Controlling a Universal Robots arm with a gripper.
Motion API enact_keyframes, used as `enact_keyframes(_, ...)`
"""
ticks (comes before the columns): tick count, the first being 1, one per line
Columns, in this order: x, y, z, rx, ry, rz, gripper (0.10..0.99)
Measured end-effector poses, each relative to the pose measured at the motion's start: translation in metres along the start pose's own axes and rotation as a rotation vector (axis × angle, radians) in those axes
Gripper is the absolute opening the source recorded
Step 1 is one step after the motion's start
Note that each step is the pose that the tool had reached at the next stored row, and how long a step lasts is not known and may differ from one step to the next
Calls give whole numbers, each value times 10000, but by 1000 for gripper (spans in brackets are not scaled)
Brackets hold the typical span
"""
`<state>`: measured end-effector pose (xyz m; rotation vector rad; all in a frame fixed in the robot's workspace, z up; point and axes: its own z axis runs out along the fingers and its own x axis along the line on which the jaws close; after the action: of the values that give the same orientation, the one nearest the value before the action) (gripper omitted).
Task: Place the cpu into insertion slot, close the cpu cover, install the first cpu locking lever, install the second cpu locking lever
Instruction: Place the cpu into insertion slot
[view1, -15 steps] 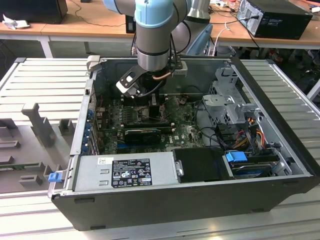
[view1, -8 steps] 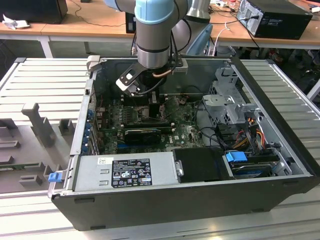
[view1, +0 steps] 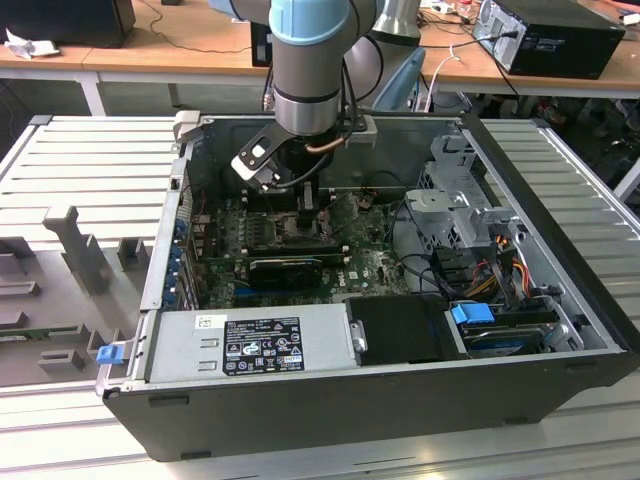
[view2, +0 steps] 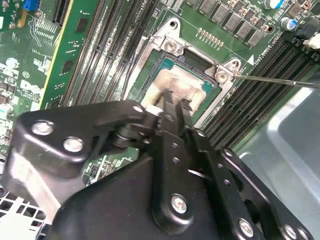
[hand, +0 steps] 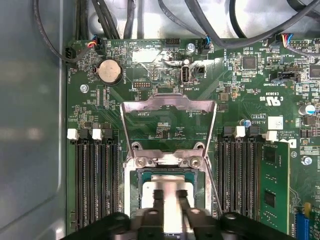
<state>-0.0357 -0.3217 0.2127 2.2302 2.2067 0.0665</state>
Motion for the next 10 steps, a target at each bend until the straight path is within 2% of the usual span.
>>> enact_keyframes(1, 0, 0, -1, -1, 1, 0, 165)
enact_keyframes(2, 0, 0, -5, 1, -3, 0, 106)
enact_keyframes(10, 2, 3, -96, 0, -23, -1, 106)
